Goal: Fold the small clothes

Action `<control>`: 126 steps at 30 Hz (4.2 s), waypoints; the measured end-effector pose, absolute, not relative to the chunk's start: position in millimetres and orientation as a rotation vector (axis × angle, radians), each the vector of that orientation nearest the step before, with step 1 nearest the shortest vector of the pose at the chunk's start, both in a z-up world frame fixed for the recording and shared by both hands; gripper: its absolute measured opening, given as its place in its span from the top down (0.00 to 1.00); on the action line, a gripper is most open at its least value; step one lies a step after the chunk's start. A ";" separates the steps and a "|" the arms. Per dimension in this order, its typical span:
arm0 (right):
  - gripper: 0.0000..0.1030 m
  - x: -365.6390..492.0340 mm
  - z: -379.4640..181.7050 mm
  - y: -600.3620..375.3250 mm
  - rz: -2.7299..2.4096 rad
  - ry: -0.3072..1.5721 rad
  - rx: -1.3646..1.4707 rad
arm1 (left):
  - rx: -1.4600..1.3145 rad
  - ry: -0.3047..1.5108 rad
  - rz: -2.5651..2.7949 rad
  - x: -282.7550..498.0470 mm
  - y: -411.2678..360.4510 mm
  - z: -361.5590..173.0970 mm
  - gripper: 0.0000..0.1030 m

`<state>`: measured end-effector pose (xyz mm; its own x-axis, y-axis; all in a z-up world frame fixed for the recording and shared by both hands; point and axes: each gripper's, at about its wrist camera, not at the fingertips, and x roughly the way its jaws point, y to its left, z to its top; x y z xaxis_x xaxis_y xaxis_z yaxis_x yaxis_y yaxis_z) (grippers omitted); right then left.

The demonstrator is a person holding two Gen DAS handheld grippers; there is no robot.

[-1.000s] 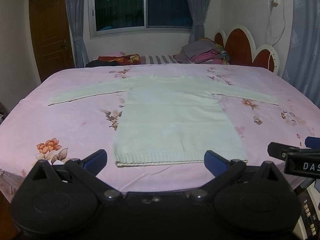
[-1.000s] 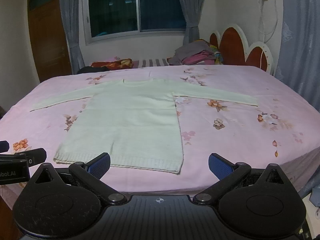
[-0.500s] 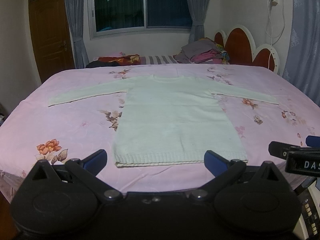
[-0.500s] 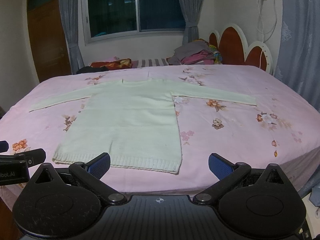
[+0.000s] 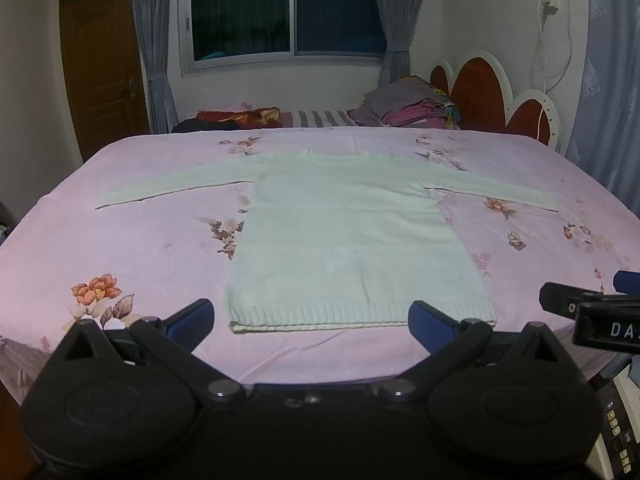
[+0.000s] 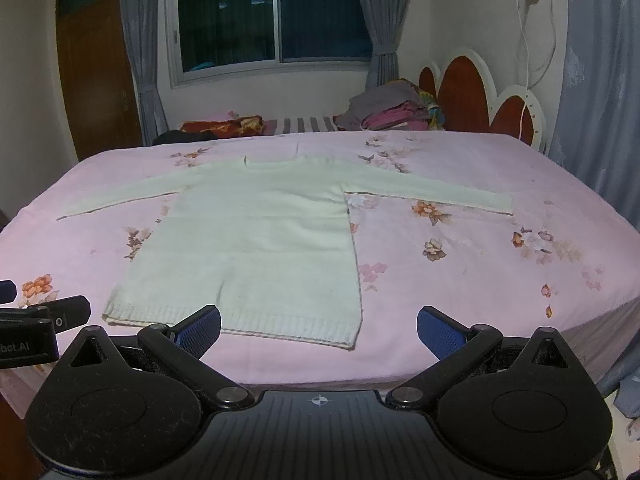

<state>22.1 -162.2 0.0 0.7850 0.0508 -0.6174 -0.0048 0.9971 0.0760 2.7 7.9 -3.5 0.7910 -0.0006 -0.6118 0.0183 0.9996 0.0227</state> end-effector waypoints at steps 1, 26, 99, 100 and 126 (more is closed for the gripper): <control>0.00 22.3 0.3 -162.1 0.030 0.667 0.070 | 0.028 0.658 -0.010 2.9 8.1 -3.4 0.00; 0.00 35.1 0.0 -167.9 -0.013 0.669 0.089 | -0.047 0.646 -0.007 15.8 26.8 -3.9 0.00; 0.97 369.3 -145.8 -550.9 -0.471 0.672 0.778 | 0.026 0.899 0.050 405.3 -53.3 -74.3 0.02; 0.97 368.6 -141.6 -545.7 -0.451 0.665 0.766 | 0.021 0.896 0.067 404.1 -44.1 -74.7 0.02; 0.97 476.9 -118.4 -131.2 0.289 0.770 0.300 | -0.202 0.839 -0.058 417.1 147.7 -88.5 0.08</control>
